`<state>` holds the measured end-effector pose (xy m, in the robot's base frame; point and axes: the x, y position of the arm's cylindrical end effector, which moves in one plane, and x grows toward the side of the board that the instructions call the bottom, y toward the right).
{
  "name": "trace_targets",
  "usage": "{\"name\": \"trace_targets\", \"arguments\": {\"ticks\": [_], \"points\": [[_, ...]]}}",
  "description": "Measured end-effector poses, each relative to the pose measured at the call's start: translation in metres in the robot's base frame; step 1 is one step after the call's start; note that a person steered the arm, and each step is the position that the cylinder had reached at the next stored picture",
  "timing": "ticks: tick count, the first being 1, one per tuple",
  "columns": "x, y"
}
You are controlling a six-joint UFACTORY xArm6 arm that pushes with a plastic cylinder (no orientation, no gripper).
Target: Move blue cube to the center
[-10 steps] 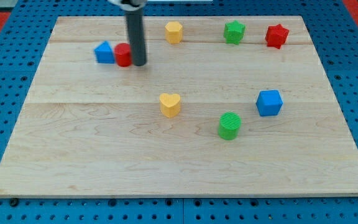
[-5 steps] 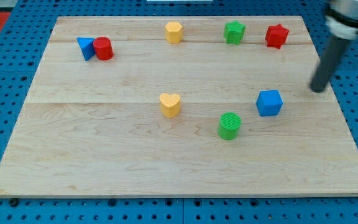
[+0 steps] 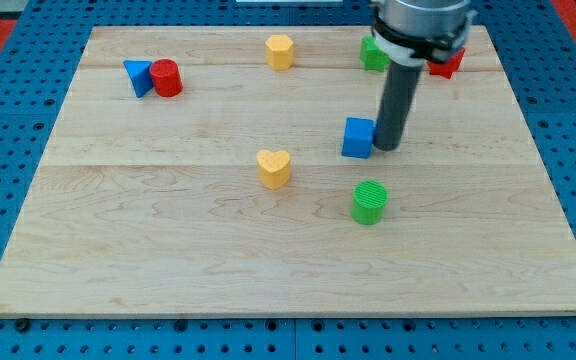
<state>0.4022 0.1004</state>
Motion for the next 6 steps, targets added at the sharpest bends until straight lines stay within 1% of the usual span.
{"name": "trace_targets", "arguments": {"ticks": [1,2,3,4,5,6], "points": [[-0.027,-0.047],[-0.034,-0.07],[-0.032,-0.035],[-0.018,0.002],[0.004,-0.006],[0.007,-0.06]]}}
